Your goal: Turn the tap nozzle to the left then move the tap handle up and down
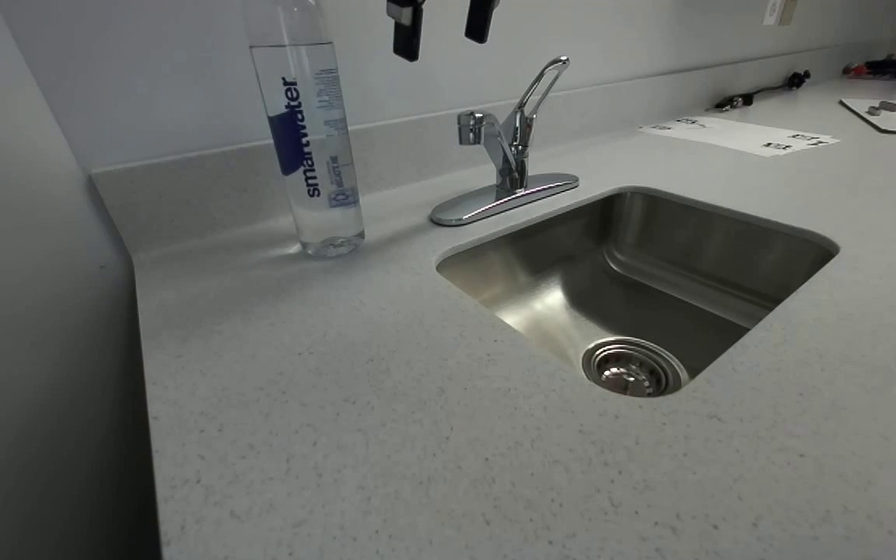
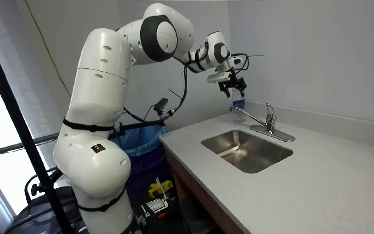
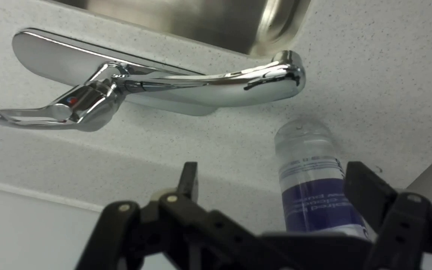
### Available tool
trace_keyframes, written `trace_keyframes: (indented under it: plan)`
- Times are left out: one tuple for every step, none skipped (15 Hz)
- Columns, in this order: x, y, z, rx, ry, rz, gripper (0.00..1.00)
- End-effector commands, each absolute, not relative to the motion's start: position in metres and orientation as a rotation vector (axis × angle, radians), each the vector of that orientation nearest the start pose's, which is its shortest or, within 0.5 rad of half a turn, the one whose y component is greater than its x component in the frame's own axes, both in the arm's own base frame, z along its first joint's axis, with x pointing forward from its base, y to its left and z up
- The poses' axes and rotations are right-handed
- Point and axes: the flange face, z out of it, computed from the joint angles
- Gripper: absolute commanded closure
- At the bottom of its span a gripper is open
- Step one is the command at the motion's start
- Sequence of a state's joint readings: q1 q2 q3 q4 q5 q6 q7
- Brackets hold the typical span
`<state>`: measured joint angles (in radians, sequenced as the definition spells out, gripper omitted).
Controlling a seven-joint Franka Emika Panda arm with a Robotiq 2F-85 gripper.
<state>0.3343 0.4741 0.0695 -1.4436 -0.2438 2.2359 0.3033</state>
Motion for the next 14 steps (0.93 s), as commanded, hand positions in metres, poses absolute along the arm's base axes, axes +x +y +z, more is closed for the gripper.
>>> trace_keyframes:
  plan:
    - [0.665, 0.219, 0.473, -3.164, -0.294, -0.611, 0.00]
    - [0.665, 0.204, 0.478, -3.170, -0.274, -0.617, 0.00]
    - [0.666, 0.189, 0.482, -3.173, -0.255, -0.623, 0.00]
    - [0.667, 0.171, 0.490, -3.178, -0.233, -0.634, 0.00]
    - [0.668, 0.157, 0.494, -3.182, -0.215, -0.639, 0.00]
    - [0.670, 0.148, 0.497, -3.187, -0.200, -0.641, 0.00]
    - [0.672, 0.139, 0.502, -3.193, -0.187, -0.651, 0.00]
    - [0.674, 0.125, 0.504, -3.195, -0.175, -0.654, 0.00]
    - [0.676, 0.115, 0.507, -3.197, -0.163, -0.655, 0.00]
    - [0.677, 0.108, 0.508, -3.200, -0.155, -0.653, 0.00]
    - [0.680, 0.100, 0.507, -3.203, -0.154, -0.652, 0.00]
    - [0.682, 0.093, 0.505, -3.207, -0.156, -0.647, 0.00]
    - [0.685, 0.087, 0.502, -3.210, -0.157, -0.633, 0.00]
    - [0.683, 0.106, 0.495, -3.212, -0.165, -0.620, 0.00]
